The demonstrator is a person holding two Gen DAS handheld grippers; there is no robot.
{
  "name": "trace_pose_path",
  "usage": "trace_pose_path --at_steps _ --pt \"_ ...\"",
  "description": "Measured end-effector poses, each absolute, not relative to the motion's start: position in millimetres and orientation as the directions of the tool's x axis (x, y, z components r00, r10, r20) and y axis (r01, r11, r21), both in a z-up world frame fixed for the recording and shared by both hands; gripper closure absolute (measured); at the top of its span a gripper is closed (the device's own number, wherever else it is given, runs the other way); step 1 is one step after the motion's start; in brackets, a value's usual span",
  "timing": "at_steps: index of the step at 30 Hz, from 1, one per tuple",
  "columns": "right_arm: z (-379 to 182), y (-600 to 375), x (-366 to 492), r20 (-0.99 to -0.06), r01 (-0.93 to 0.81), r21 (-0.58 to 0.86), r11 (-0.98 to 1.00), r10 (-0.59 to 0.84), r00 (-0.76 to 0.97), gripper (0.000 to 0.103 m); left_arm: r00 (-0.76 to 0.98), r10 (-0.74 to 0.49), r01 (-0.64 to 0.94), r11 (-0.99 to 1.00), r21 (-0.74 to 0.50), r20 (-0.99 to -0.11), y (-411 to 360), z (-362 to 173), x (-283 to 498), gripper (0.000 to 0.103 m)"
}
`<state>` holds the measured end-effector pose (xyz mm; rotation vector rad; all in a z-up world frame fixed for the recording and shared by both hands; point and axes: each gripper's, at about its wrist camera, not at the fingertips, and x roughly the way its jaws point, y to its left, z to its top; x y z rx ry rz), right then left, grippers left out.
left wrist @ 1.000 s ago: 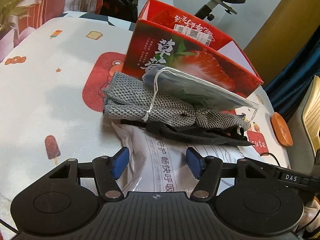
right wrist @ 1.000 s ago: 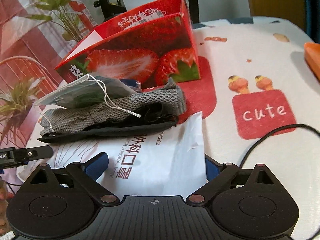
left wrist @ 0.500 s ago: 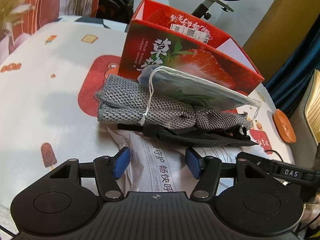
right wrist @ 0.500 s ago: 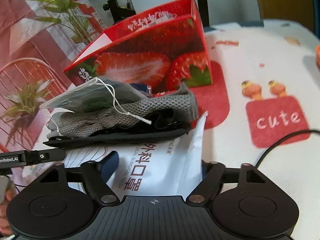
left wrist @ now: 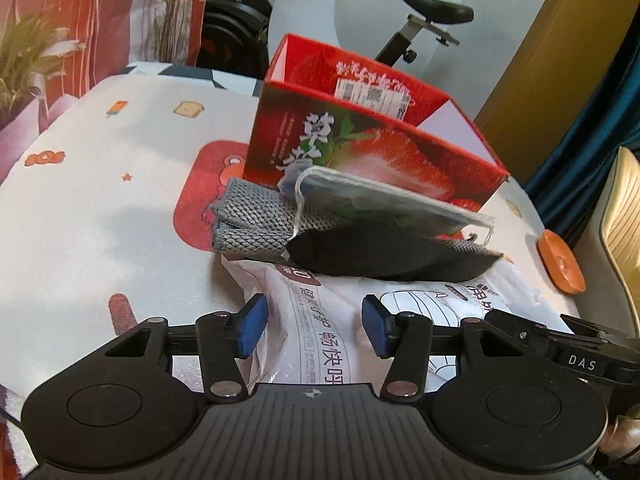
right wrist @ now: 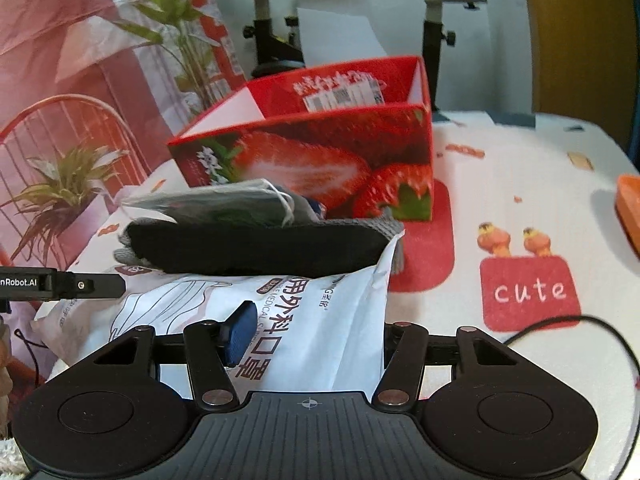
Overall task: Organize soft objects
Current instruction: 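Grasp the white mask bag with the right gripper and lift it, then carry the mask bag over the red box and lower it inside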
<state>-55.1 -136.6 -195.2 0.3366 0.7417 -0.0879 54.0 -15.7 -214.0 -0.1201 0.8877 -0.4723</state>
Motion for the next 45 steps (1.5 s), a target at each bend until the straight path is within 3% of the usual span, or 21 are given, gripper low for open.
trace_pose_path --at_steps 14,26,33,40,45 --pt "-159 -116 -59 -0.606 0.048 0.164 0.985 0.062 0.793 0.054 0.599 -0.470 0.403 0.877 -0.263 -0.649 7 -192 35 0.049" --pt "-127 -120 -49 -0.589 -0.129 0.034 0.991 0.124 0.798 0.073 0.629 -0.467 0.456 0.869 -0.193 -0.621 11 -172 46 0.049" --pt "-116 -121 -36 -0.570 -0.171 -0.081 0.982 0.095 0.816 0.078 0.648 -0.473 0.482 0.861 -0.160 -0.597 3 -159 58 0.049" --pt "-109 -118 -24 -0.558 -0.227 -0.243 0.943 0.056 0.828 0.091 0.654 -0.480 0.498 0.855 -0.145 -0.585 0 -151 79 0.049" --pt "-102 -122 -17 -0.525 -0.215 -0.305 0.928 0.025 0.851 0.092 0.650 -0.482 0.506 0.852 -0.138 -0.588 -5 -145 95 0.050"
